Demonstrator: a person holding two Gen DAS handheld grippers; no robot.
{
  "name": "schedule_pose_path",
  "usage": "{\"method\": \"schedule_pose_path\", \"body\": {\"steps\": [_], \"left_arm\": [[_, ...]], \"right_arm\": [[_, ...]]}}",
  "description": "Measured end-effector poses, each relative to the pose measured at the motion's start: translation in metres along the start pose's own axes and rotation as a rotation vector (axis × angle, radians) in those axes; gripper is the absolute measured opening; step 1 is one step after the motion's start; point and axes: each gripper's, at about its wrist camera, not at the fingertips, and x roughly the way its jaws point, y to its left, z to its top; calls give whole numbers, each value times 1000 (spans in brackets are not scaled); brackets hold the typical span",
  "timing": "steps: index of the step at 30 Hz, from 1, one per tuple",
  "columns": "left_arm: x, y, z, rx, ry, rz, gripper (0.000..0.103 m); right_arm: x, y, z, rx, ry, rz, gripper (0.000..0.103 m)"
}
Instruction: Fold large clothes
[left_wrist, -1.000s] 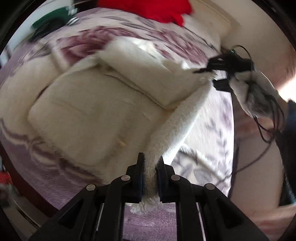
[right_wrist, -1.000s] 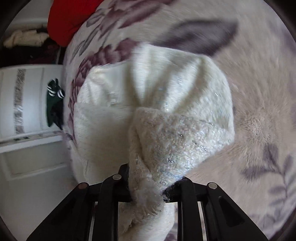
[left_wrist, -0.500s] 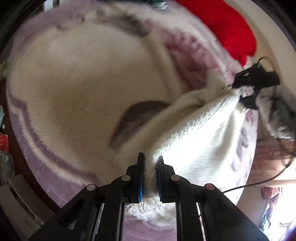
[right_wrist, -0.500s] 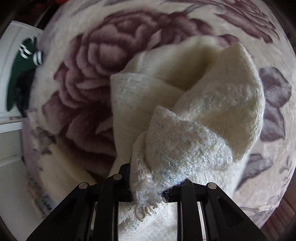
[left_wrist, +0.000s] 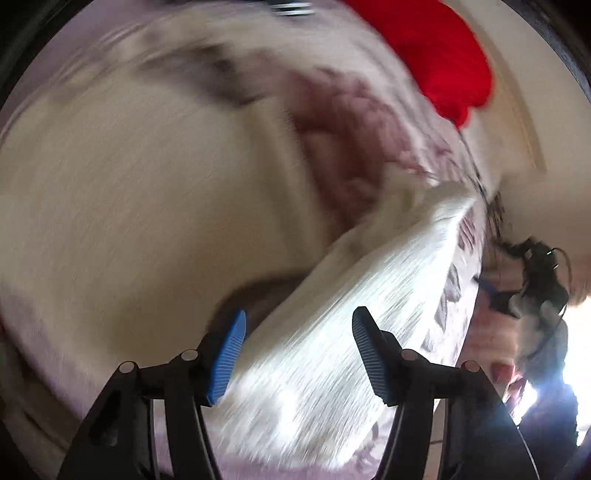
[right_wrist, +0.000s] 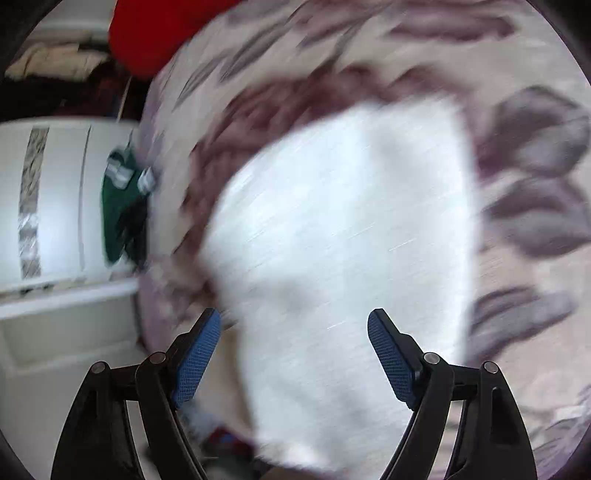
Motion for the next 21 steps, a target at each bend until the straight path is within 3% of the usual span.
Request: {"method": "schedule_pose_path", "body": {"steps": [4, 8, 9, 10, 11, 13, 15, 16, 20, 21], "left_arm": [[65, -85, 61, 203, 60, -65, 58], [166, -137, 89, 362, 227, 29, 58], [180, -140, 90, 378, 245, 14, 57], [183, -143, 88, 381, 228, 0, 46], [182, -144, 87, 381, 215, -26, 24], [175, -154, 91, 351, 205, -127, 14], [156, -146, 93, 279, 187, -283, 13], [155, -142, 99, 233, 182, -327, 13], [184, -76, 122, -26, 231, -348, 15], [193, -61, 124, -106, 261, -393, 16]], "right_arm": [[-13, -65, 15, 97, -90, -81, 84], [-8, -112, 17, 185, -115, -45, 84], [-3, -119, 16, 197, -109, -35, 84], [3, -123, 14, 203, -103, -35, 84], [8, -126, 13, 208, -97, -37, 84], [14, -131, 12, 197, -77, -33, 84], [20, -129, 10, 171, -70, -47, 84], [23, -127, 9, 158, -69, -56, 84], [26, -118, 10, 121, -69, -75, 84], [27, -116, 11, 121, -69, -72, 84]]}}
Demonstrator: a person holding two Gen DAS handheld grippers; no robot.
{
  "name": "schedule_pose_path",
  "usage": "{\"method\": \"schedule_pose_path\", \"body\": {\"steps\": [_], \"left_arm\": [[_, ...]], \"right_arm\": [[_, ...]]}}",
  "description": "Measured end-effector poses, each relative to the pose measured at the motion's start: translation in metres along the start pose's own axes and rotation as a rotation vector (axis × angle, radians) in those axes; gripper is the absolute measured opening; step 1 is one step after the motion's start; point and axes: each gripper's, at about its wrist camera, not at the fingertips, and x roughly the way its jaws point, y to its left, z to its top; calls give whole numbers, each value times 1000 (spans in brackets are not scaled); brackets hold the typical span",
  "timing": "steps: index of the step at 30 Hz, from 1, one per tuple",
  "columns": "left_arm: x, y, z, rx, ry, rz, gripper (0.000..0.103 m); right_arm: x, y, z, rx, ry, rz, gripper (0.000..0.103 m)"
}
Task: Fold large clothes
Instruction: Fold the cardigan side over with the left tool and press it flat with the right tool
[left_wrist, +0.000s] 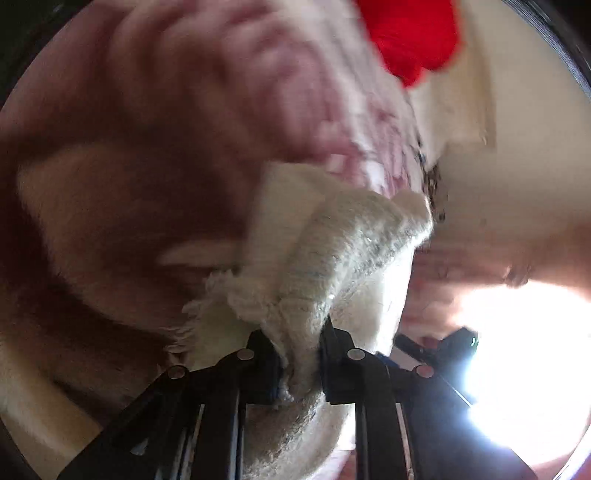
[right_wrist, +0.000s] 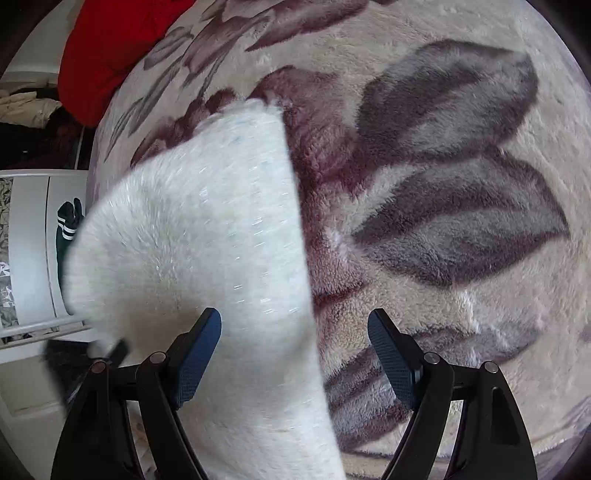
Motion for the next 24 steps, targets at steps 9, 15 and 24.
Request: {"method": "schedule_pose_path", "body": {"steps": [9, 15, 24], "left_arm": [[-40, -38, -9, 154, -128, 133, 25], [-20, -18, 7, 132, -147, 241, 23], [-102, -23, -43, 219, -301, 471, 24]], "right_arm": [[-11, 56, 15, -85, -84, 108, 75], [66, 191, 13, -441, 72, 81, 42], [89, 244, 3, -521, 129, -130, 44]]}}
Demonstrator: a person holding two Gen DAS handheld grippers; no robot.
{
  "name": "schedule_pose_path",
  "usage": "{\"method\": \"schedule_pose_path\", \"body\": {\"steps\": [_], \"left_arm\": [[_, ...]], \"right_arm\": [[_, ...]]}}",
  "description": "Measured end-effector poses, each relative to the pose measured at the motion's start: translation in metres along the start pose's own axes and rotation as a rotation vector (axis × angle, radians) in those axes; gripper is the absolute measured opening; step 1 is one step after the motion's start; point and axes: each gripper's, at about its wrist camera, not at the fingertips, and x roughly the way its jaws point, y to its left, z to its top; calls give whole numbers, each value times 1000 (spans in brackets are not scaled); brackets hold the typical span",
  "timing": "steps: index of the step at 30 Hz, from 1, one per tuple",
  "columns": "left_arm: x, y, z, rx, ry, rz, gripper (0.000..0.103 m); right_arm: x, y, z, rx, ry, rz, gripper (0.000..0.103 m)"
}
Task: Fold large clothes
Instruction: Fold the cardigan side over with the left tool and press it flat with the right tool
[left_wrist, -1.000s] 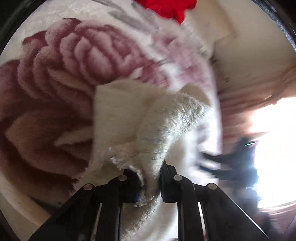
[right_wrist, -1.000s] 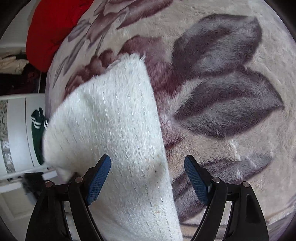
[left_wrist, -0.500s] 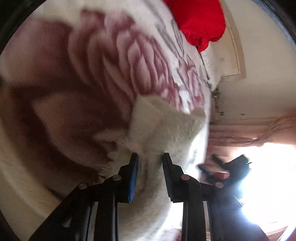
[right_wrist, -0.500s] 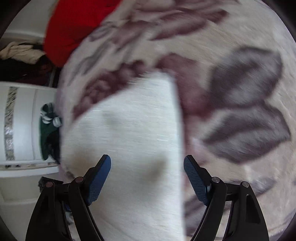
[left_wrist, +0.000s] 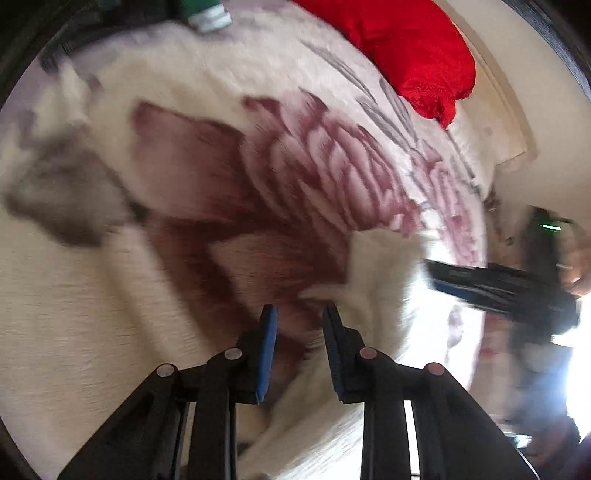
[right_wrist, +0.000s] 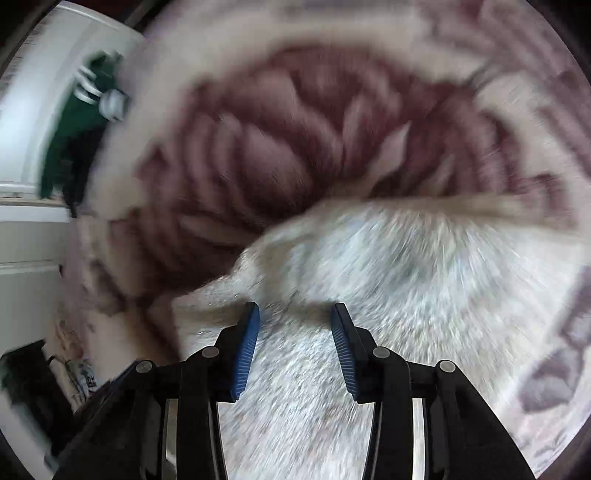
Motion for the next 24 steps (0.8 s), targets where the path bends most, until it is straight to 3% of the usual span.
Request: {"method": "schedule_pose_path", "body": {"steps": [1, 2, 3, 4, 5, 6, 7, 9, 12, 14, 17, 19, 24], "left_arm": [[-2, 3, -4, 18, -9, 45, 24], [-14, 10, -15, 38, -19, 138, 25], [-22, 18, -25, 44, -21, 202, 30], [-26, 27, -35, 49, -23, 257, 56], [-28, 33, -43, 49, -17, 301, 89], [-29, 49, -58, 39, 5, 366, 97], [-29, 60, -66, 30, 15, 381, 98], [-20, 90, -90, -9, 49, 459, 98], [6, 135, -119, -69, 125, 505, 98], [13, 149, -127, -70, 97, 459, 103], [17, 154, -124, -53, 87, 444, 103], [21, 159, -122, -63, 83, 430, 103], [21, 169, -122, -94, 39, 426, 103]], "right_arm": [[-17, 3, -10, -16, -20, 30, 44], [-30, 7, -24, -35, -17, 72, 44], [-35, 12, -42, -47, 18, 101, 44], [-34, 15, -52, -50, 47, 94, 44], [-23, 21, -62, -67, 106, 73, 39], [-8, 27, -71, -98, 161, 41, 35], [6, 31, -76, -113, 196, 18, 30], [43, 36, -81, -134, 242, -63, 30], [88, 41, -76, -126, 285, -150, 30], [99, 50, -72, -119, 291, -205, 29], [102, 62, -76, -115, 278, -279, 30], [84, 66, -76, -81, 287, -265, 32], [-6, 64, -88, -86, 210, -84, 32]]}}
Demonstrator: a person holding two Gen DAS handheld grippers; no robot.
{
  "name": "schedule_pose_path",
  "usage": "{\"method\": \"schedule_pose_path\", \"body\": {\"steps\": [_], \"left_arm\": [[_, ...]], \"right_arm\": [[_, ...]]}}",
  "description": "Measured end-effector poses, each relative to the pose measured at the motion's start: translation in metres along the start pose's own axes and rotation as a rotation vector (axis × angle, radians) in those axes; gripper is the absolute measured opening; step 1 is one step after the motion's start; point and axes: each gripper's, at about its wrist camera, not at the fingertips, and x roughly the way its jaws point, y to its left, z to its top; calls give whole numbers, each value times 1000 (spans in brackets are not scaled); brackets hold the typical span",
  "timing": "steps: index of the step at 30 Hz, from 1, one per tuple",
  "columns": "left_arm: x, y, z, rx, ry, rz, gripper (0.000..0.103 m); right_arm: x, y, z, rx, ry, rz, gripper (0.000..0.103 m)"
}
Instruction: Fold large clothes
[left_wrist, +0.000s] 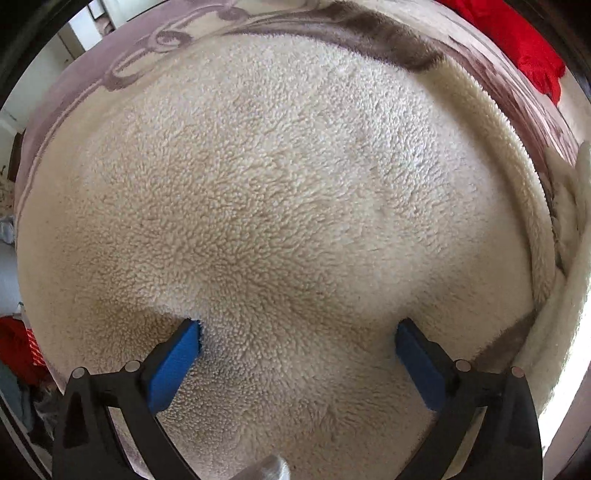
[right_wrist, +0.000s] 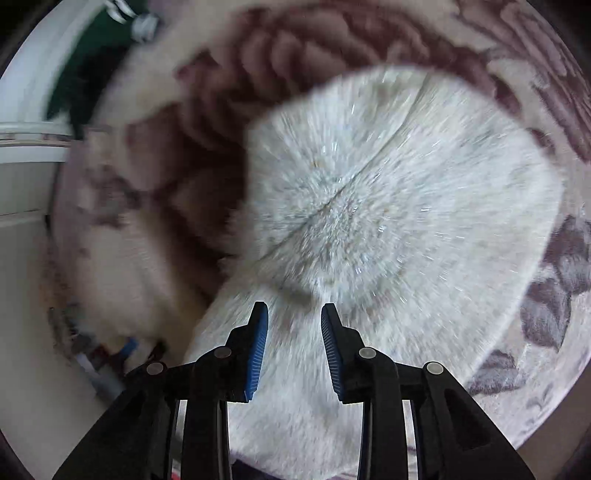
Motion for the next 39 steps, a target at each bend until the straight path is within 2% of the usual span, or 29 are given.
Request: {"method": "schedule_pose_path", "body": {"steps": [1, 2, 3, 6, 7, 8, 10, 12, 13, 14, 15, 16, 17, 19, 20, 21, 22, 23, 25, 26, 27, 28, 29, 30, 32, 33, 35, 39], "left_arm": [[-2, 4, -1, -2, 0, 5, 103], [-1, 5, -1, -6, -3, 12, 103], [-1, 5, -1, -6, -7, 17, 103], [-2, -4, 1, -11, -2, 28, 103], [-5, -13, 2, -11, -3, 37, 103], [-17, -17, 3, -11, -13, 41, 103], [-46, -26, 10, -13, -82, 26, 103], [-85, -49, 23, 1, -174, -47, 103], [-97, -64, 30, 14, -192, -81, 103], [-102, -76, 39, 25, -189, -116, 103], [-102, -102, 53, 46, -159, -190, 103], [-96, -124, 63, 68, -135, -231, 103], [-85, -152, 73, 110, -107, -278, 103], [-62, -201, 87, 176, -60, -302, 103], [-43, -235, 97, 242, -20, -319, 103], [-33, -257, 101, 283, 2, -325, 103], [-19, -283, 105, 334, 17, -323, 100], [-11, -300, 108, 380, 20, -337, 79], [-25, -320, 101, 418, 38, -385, 39], [-35, -321, 100, 418, 27, -399, 23], [-49, -316, 99, 382, 20, -497, 15], [-61, -304, 101, 300, 46, -621, 15], [-62, -292, 105, 230, 70, -690, 15], [-59, -284, 108, 187, 86, -696, 15], [-36, -265, 116, 142, 108, -587, 16], [-21, -257, 117, 101, 122, -571, 17], [-2, -245, 118, 18, 155, -620, 19], [-9, -249, 114, 55, 118, -593, 19]], "right_arm": [[-2, -1, -7, -9, 16, 1, 29], [2, -3, -11, -20, 43, 3, 19], [16, -2, -13, -42, 76, -7, 14], [83, -1, -8, -48, 114, -47, 11], [104, -6, -4, -35, 117, -40, 11], [115, -13, -1, 37, 114, 10, 11], [103, -8, 2, 34, 135, 17, 11], [70, -10, -6, -14, 118, 70, 12], [56, -18, -17, -5, 96, 110, 15], [37, -30, -21, 25, 62, 158, 30], [17, -52, -29, 74, 11, 199, 41], [4, -69, -35, 110, -27, 219, 60], [-10, -91, -42, 157, -79, 235, 66], [-25, -135, -52, 238, -146, 233, 66], [-25, -155, -62, 283, -160, 237, 66], [-24, -177, -59, 334, -164, 253, 66], [-18, -200, -63, 386, -167, 281, 66], [-8, -213, -69, 408, -170, 294, 66], [4, -250, -71, 462, -176, 318, 66], [11, -264, -75, 485, -179, 340, 66], [19, -275, -76, 505, -179, 364, 66], [27, -282, -76, 516, -179, 390, 66], [29, -285, -79, 522, -186, 411, 66], [28, -290, -81, 524, -203, 422, 66], [21, -302, -82, 503, -231, 436, 66], [14, -302, -80, 489, -256, 417, 66], [0, -295, -74, 444, -304, 366, 66], [-28, -267, -53, 316, -343, 386, 66]]}}
